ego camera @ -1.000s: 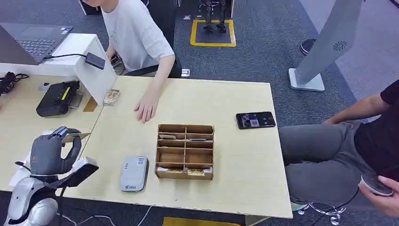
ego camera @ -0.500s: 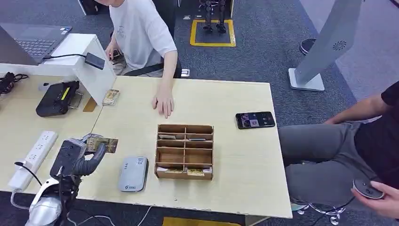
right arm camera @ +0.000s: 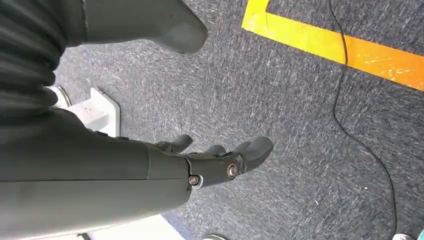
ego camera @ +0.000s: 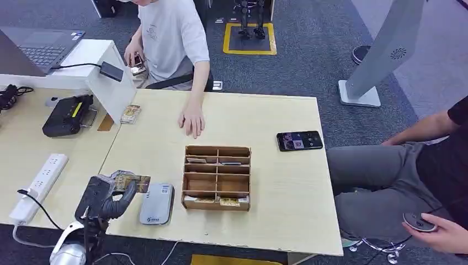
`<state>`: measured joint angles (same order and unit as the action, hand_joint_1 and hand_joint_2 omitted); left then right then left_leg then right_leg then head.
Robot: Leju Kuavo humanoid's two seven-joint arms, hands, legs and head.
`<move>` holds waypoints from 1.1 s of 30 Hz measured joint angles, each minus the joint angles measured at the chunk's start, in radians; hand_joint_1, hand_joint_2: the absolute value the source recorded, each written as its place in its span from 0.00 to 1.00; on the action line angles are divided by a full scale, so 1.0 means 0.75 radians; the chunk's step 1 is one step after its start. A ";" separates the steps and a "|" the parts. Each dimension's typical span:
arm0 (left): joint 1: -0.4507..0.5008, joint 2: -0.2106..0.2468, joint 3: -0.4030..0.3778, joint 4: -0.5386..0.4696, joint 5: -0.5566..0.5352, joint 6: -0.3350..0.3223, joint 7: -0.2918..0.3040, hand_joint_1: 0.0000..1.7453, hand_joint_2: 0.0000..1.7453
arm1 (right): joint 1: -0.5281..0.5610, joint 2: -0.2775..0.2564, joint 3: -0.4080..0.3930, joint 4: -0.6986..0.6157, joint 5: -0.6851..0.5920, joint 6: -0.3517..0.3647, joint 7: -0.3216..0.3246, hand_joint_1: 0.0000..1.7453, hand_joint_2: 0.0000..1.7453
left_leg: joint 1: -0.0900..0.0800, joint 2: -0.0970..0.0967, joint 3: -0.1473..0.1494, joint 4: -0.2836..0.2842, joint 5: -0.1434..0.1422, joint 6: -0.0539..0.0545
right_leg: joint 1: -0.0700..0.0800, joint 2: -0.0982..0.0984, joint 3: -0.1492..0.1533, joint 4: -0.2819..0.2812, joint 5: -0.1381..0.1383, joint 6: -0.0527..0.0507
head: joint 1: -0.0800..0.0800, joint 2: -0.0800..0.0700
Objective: Pass the card to the sensor for recognition and then transmit it.
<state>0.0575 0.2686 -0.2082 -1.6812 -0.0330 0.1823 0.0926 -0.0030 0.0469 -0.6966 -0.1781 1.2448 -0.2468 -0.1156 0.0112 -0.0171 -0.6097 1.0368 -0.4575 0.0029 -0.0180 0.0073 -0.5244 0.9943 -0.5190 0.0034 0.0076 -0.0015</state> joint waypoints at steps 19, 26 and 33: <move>0.034 -0.081 -0.072 0.111 -0.213 0.126 0.021 1.00 1.00 | -0.003 0.009 0.000 -0.001 0.004 -0.002 -0.013 0.00 1.00 | 0.000 0.000 0.000 0.000 0.000 0.000 | 0.000 0.000 0.000 0.000 0.000 0.000 | 0.000 0.000; 0.033 -0.092 -0.072 0.129 -0.217 0.129 0.021 1.00 1.00 | -0.003 0.009 0.000 -0.001 0.004 -0.002 -0.013 0.00 1.00 | 0.000 0.000 0.000 0.000 0.000 0.000 | 0.000 0.000 0.000 0.000 0.000 0.000 | 0.000 0.000; 0.015 -0.105 -0.070 0.166 -0.312 0.228 0.020 1.00 1.00 | -0.004 0.009 0.000 -0.001 0.016 -0.002 -0.005 0.00 1.00 | 0.000 0.000 0.000 0.000 0.000 0.000 | 0.000 -0.001 0.000 0.000 0.000 0.000 | 0.000 0.000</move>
<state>0.0689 0.1900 -0.2609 -1.5569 -0.2674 0.3536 0.1076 -0.0060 0.0538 -0.6966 -0.1789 1.2570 -0.2483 -0.1194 0.0113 -0.0173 -0.6096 1.0368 -0.4575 0.0029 -0.0179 0.0068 -0.5241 0.9944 -0.5190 0.0033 0.0073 -0.0015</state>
